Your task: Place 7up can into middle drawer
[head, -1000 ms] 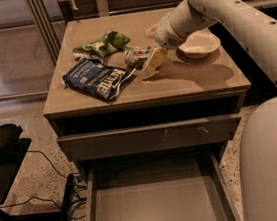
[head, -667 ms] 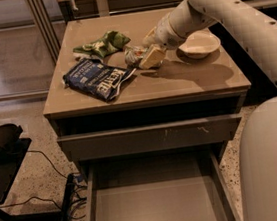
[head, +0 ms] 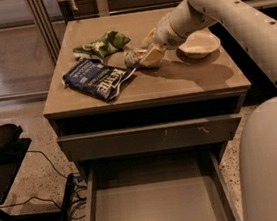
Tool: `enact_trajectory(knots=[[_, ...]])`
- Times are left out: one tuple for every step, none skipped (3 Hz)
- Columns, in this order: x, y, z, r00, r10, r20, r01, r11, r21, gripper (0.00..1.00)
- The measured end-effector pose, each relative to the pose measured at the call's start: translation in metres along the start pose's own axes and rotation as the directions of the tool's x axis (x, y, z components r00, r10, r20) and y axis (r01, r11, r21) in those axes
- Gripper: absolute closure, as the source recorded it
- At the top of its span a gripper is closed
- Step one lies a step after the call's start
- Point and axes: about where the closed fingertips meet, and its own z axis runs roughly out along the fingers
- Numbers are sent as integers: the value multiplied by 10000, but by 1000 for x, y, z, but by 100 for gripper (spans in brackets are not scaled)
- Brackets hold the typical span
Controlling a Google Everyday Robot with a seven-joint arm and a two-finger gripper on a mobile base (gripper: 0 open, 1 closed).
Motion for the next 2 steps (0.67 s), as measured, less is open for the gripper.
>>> enact_trajectory(knots=[[0, 0, 0, 10000, 0, 0, 0, 10000, -1, 100], [3, 9, -7, 9999, -37, 131, 36, 10000, 69, 100]])
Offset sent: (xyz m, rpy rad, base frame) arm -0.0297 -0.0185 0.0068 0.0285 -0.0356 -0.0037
